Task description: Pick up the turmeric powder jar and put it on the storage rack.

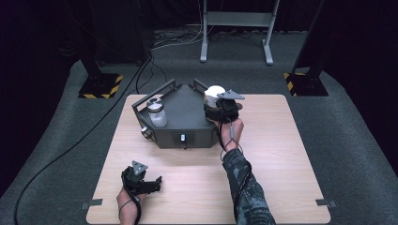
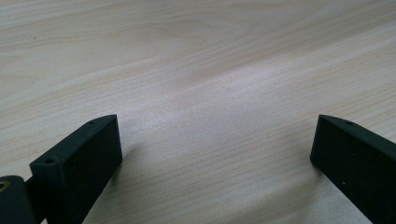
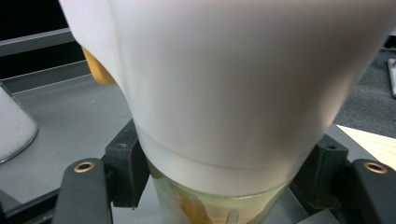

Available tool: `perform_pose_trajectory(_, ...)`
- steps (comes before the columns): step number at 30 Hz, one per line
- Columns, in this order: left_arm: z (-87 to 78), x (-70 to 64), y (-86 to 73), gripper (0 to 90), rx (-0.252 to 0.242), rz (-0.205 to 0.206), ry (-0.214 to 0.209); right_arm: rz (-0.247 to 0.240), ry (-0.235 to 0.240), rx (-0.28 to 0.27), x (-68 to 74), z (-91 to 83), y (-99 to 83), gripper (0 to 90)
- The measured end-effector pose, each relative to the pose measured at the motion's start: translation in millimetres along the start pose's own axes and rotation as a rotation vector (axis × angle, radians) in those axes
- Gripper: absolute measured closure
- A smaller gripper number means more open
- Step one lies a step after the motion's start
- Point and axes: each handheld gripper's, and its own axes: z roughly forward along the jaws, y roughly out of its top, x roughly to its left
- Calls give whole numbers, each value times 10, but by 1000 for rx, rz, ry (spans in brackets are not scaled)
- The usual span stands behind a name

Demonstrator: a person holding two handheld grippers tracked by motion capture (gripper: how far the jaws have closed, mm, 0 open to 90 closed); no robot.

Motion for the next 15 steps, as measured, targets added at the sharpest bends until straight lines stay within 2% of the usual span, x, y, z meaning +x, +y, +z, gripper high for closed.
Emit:
perform_pose_trajectory(4,-2,-4,2,19,1,3,2,-5,-6,-18,23,-8,-58,300)
perform_pose_trajectory(15,-2,-7,-2,19,-1,3,3,-26,-15,-21,61,-6,-70,299)
